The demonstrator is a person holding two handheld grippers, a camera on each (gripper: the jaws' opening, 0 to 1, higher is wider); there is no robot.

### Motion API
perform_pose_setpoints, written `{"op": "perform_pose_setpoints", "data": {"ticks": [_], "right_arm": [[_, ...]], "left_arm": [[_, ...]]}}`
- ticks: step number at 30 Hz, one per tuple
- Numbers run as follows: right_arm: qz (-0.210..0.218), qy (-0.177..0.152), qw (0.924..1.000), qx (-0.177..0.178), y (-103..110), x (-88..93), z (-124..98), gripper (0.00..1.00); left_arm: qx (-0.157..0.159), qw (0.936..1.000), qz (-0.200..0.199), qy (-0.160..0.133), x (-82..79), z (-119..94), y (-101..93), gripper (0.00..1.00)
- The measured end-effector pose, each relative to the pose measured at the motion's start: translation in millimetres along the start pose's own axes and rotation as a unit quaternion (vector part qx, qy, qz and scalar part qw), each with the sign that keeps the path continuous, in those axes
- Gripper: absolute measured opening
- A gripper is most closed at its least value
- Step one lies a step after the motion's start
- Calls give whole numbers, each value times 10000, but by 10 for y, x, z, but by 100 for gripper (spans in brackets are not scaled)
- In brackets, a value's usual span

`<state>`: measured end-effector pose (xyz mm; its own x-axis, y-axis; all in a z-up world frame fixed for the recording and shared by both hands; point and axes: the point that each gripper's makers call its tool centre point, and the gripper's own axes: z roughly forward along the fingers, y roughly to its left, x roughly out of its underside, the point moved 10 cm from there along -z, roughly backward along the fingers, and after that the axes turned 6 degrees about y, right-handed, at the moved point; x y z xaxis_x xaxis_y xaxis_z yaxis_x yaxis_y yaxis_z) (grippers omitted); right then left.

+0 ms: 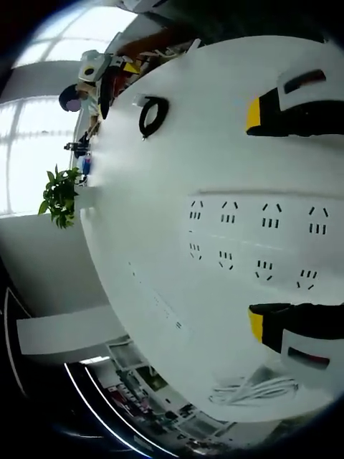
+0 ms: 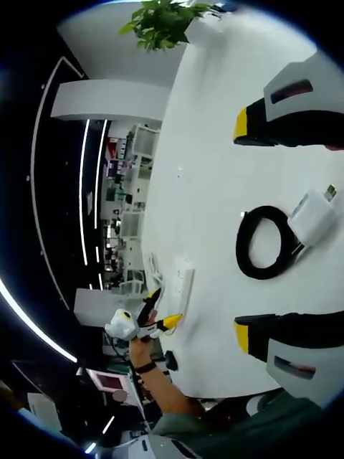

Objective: Straighten the power strip on the desk, plug the charger into it

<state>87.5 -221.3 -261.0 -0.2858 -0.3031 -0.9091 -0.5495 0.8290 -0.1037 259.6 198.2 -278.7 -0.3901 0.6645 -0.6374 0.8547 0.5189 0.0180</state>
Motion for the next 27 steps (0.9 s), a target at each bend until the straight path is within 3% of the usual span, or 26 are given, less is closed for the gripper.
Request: {"op": "perform_pose_setpoints", "data": {"ticks": [15,27], "right_arm": [[53,52,10000,25,-27,55,31,97],[82,97,9999,10,-50,87,63,97]], "left_arm": [[212,9997,-67,141,18,127,165,99],[394,9991,2,183,-5,199,186,99]]}}
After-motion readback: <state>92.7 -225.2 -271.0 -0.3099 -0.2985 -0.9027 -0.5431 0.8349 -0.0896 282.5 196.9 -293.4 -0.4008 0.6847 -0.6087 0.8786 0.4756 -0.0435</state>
